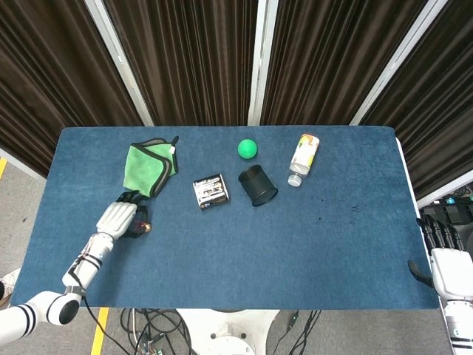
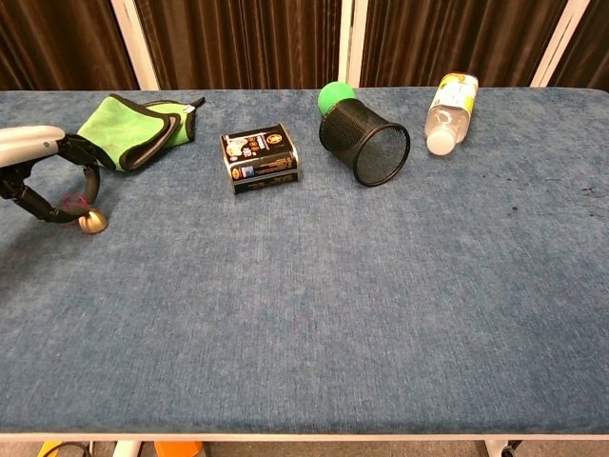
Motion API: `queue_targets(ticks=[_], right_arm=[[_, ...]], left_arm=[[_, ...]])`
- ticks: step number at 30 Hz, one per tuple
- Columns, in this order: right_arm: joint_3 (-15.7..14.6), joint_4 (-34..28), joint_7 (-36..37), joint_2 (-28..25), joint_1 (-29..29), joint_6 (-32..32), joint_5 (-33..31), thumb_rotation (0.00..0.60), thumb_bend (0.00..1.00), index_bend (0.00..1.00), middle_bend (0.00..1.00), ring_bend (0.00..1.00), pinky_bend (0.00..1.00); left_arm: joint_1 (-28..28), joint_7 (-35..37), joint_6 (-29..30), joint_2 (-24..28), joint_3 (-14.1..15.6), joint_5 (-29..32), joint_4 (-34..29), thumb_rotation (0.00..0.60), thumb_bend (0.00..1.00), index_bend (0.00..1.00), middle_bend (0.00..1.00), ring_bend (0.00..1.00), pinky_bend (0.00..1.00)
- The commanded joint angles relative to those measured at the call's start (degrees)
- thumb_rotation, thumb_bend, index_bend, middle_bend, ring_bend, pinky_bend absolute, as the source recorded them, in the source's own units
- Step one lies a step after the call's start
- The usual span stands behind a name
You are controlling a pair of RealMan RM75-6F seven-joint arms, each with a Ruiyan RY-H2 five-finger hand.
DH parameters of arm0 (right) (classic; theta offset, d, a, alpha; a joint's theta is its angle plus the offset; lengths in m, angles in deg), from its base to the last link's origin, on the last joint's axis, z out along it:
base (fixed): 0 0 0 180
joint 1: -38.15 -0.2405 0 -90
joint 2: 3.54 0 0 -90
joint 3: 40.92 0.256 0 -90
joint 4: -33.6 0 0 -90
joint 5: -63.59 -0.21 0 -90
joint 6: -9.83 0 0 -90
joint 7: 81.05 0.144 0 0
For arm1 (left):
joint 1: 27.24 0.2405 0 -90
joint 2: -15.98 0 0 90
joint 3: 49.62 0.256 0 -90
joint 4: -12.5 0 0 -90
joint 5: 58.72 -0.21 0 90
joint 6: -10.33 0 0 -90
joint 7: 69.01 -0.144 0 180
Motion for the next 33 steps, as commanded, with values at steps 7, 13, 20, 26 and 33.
queue_targets(ticks=[7,13,20,26,33], right_arm=[[0.0,0.1,0.1,0.1,0.0,0.1,-0.1,0.6,0.22,0.0,0.0,0.0,0.0],[0.1,0.2,0.1,0.1,0.0,0.2,-0.2,0.6,0.22,0.0,0.0,0.0,0.0],[0.1,0.2,0.2,0.1,-0.1,0.2,-0.2,0.6,0.22,0.0,0.0,0.0,0.0],[0.1,0.3,0.4,0.0,0.0,0.0,-0.2,0.6,0.22,0.0,0.0,0.0,0.0],[0.1,0.2,0.4,-0.1,0.1,-0.2,0.0,0.6,0.22,0.0,0.0,0.0,0.0]], left_arm=[[0.0,-0.4,-0.1,0.0,0.1,0.2,-0.2,0.6,0.36,0.56,0.17,0.0,0.07],[-0.2,-0.7,-0.4,0.1,0.0,0.6,-0.3,0.6,0.37,0.57,0.17,0.0,0.07],[-0.2,-1.0,-0.3,0.2,-0.1,1.2,-0.7,0.6,0.39,0.6,0.19,0.0,0.07],[0.0,-1.2,0.5,1.4,-0.4,1.0,-3.1,0.6,0.4,0.61,0.2,0.0,0.07],[0.6,-0.3,4.9,6.3,-2.4,-1.3,-12.2,0.6,0.4,0.61,0.21,0.0,0.07]])
